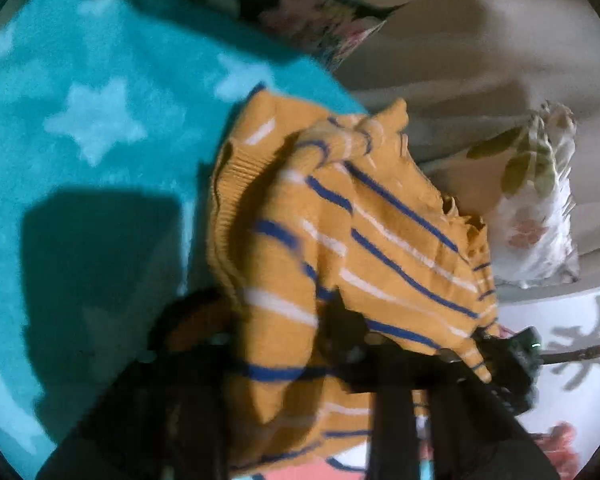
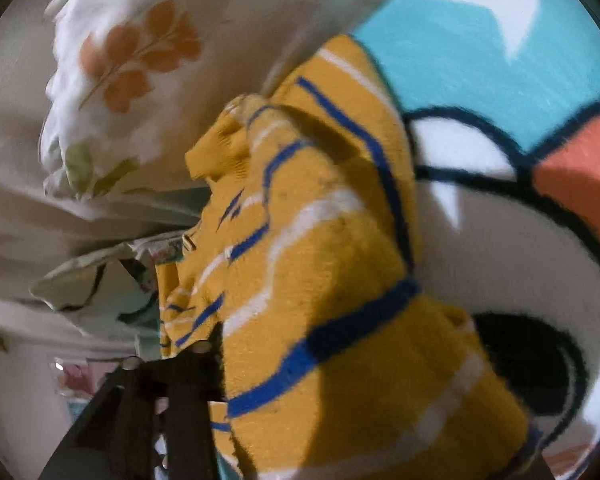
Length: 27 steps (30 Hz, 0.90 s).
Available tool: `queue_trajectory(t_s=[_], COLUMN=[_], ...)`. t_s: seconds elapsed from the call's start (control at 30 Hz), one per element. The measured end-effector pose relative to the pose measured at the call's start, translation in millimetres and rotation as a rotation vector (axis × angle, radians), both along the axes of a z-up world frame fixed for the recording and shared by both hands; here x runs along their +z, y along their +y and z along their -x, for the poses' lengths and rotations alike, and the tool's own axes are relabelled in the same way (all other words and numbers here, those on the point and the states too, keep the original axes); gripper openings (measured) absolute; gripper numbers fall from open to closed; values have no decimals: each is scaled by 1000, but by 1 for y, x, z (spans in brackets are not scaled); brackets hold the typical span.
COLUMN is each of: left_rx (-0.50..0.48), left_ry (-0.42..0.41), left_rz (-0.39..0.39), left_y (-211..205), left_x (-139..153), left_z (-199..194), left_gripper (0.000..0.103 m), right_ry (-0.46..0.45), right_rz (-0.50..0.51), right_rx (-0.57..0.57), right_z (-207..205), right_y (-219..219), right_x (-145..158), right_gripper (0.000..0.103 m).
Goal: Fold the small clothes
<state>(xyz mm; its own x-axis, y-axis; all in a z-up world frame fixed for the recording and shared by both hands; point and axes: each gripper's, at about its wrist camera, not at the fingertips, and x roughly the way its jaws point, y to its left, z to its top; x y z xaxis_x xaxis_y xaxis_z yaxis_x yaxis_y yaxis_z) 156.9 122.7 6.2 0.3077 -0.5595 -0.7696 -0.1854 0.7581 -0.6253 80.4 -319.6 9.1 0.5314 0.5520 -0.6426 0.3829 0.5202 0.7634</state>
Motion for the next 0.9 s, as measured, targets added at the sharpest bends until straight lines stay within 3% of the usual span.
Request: queue_trajectory(t_s=[0.1,0.23,0.37,0.5,0.6,0.73,0.83,0.9], left_rx=[13,-7,13,62,125,173,122,38], left_ry=[1,-14,25,73,-9,-106,-208,-234], left_rz=[27,19,16,-41,-167,-269,-297,-301], left_y=[9,7,12,24,44,61,44,12], left_x=[13,36,30,17,43,83,110,112], left_z=[13,48,85,110,124,134,128,105], left_gripper=[21,21,22,35,39,46,61,64], right_ry=[16,12,8,63,45,-58,-154,-203], right_rz=[-71,-80,-87,51,82,257,335,319], right_rx=[-8,42,106,201,204,144,159,215], right_z=[8,25,58,85,100,112,100,80], right_y=[-5,-5,-1,9,-3,-26,-21,-4], right_x=[-3,13,27,30,48,102,130,137], right_gripper=[33,28,28,42,54,60,60,60])
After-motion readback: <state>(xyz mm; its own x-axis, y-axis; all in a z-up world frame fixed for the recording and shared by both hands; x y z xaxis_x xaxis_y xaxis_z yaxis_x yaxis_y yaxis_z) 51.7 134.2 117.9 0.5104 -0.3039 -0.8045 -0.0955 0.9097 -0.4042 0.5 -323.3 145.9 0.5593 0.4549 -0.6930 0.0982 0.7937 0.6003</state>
